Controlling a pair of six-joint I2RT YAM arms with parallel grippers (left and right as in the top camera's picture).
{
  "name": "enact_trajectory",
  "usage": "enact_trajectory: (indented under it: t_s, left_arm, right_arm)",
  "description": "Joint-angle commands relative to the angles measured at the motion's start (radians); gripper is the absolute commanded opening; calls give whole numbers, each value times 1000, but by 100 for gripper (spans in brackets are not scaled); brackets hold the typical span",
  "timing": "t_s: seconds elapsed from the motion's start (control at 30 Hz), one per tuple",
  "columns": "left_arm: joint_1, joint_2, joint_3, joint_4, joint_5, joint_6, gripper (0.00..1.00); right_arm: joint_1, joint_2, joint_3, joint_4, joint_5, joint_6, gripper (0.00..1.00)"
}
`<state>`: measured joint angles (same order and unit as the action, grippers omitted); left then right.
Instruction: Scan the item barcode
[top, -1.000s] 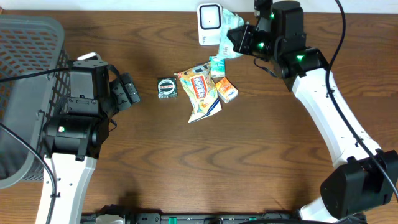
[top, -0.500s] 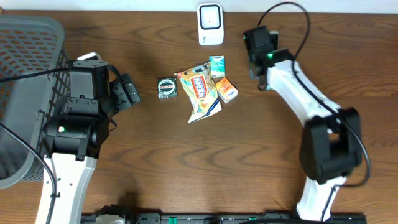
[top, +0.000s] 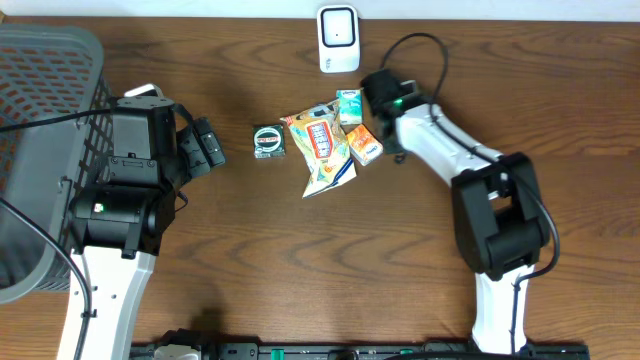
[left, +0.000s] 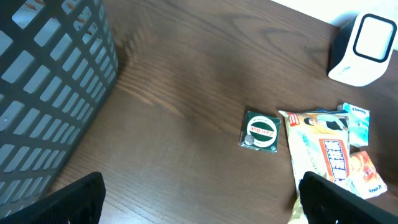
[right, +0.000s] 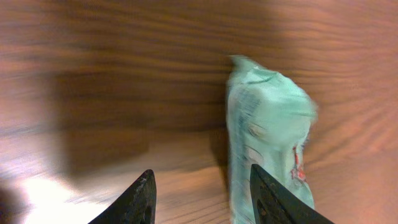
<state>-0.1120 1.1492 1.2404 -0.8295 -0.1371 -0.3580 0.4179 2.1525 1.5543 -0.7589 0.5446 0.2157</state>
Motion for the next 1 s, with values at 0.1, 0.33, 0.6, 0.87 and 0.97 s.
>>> enact_trajectory:
  t_s: [0.1, 0.33, 0.6, 0.87, 0.97]
  left_arm:
    - [4, -5, 2, 0, -6, 13, 98]
    - [4, -5, 2, 0, -6, 13, 98]
    - [4, -5, 2, 0, -6, 13, 97]
    - [4, -5, 2, 0, -6, 13, 97]
    - [4, -5, 2, 0, -6, 13, 98]
  right_arm:
    - [88, -21, 48, -9, -43, -1, 43]
    - [57, -44, 197, -109, -43, -11, 50]
    - [-113, -39, 219, -142, -317, -87, 64]
    - [-220, -32, 114, -101, -588, -173, 63]
    - [-223, -32, 63, -68, -588, -172, 63]
